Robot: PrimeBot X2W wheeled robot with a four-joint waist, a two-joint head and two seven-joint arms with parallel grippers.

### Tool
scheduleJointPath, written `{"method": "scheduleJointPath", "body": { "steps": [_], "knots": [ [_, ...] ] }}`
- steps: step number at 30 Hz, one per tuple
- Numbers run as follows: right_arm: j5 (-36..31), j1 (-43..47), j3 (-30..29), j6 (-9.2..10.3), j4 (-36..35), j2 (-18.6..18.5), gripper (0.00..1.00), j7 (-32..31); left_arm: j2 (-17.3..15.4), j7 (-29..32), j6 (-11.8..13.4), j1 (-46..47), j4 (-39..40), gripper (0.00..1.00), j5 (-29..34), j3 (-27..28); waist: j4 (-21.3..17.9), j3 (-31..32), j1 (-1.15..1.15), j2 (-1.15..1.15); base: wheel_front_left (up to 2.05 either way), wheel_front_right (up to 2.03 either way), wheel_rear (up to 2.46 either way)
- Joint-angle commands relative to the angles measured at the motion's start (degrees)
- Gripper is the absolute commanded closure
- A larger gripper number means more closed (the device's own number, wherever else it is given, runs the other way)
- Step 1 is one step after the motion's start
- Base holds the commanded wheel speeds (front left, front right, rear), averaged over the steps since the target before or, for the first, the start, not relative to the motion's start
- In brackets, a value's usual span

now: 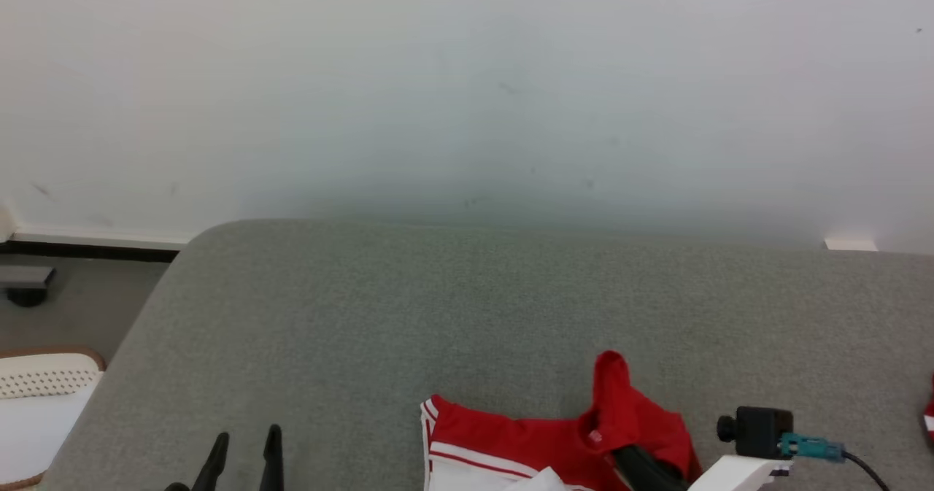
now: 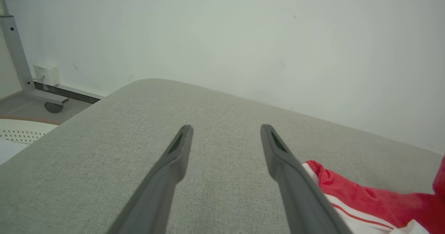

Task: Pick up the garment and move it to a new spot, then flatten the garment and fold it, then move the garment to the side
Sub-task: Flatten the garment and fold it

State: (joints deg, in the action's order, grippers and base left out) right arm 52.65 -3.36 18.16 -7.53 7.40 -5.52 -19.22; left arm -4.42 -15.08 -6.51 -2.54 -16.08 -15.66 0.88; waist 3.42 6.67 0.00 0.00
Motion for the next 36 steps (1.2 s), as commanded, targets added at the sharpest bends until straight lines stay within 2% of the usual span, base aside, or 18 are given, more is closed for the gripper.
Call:
{"method": "scheduleJointPath", "body": {
  "steps": [1, 7, 12, 22, 23, 24, 25, 30, 34, 36],
  "knots": [
    [1.2, -0.7, 1.8, 0.12, 0.8, 0.9, 1.0, -0.1, -0.3, -0.1, 0.0, 0.6, -0.2, 0.0, 0.3, -0.1, 1.8, -0.2, 0.0, 0.0, 0.0, 0.0, 0.0],
    [6.5, -3.9, 6.5, 0.11, 6.9, 2.5, 1.0, 1.7, -0.3, 0.0, -0.1, 1.3, -0.6, 0.0, 0.6, -0.6, 6.1, -0.5, 0.0, 0.0, 0.0, 0.0, 0.0],
    [14.0, -7.7, 12.7, 0.11, 12.6, 2.5, 1.0, 5.4, -0.8, 0.0, -0.3, 2.0, -1.1, 0.0, 0.5, -0.9, 9.2, -0.9, 0.0, 0.0, 0.0, 0.0, 0.0],
    [24.0, -13.9, 23.2, 0.11, 23.2, 2.5, 1.0, 11.9, -1.4, 0.0, -0.3, 2.6, -1.4, 0.0, 0.1, -0.9, 11.2, -1.6, 0.0, 0.0, 0.0, 0.0, 0.0],
    [25.2, -14.4, 24.4, 0.11, 24.3, 2.5, 0.74, 12.3, -1.4, 0.0, -0.3, 2.6, -1.4, 0.0, 0.1, -0.8, 11.1, -1.6, 0.0, 0.0, 0.0, 0.0, 0.0],
    [26.1, -15.0, 25.5, 0.11, 25.2, 2.5, 0.39, 12.7, -1.4, 0.0, -0.2, 2.5, -1.4, 0.0, 0.1, -0.8, 11.0, -1.6, 0.0, 0.0, 0.0, 0.0, 0.0],
    [27.3, -15.5, 26.6, 0.11, 25.8, 2.5, 0.0, 13.1, -1.3, 0.0, 0.0, 2.5, -1.4, 0.0, 0.1, -0.9, 10.9, -1.6, 0.0, 0.0, 0.0, 0.0, 0.0],
    [30.8, -18.1, 30.8, 0.11, 25.0, 2.5, 0.0, 14.9, -1.1, 0.0, 0.3, 1.8, -1.1, 0.0, -0.1, -0.6, 9.4, -1.5, 0.0, 0.0, 0.0, 0.0, 0.0],
    [30.3, -19.6, 31.2, 0.11, 22.7, 2.3, 0.0, 16.5, -0.9, 0.0, 0.4, 1.3, -1.1, 0.0, -0.4, -0.5, 7.8, -1.1, 0.0, 0.0, 0.0, 0.0, 0.0],
    [29.4, -20.3, 30.4, 0.11, 20.3, 0.5, 0.0, 17.9, -0.8, 0.0, 0.4, 1.0, -1.0, 0.0, -0.6, -0.4, 7.0, -1.0, 0.0, 0.0, 0.0, 0.0, 0.0]
  ]
}}
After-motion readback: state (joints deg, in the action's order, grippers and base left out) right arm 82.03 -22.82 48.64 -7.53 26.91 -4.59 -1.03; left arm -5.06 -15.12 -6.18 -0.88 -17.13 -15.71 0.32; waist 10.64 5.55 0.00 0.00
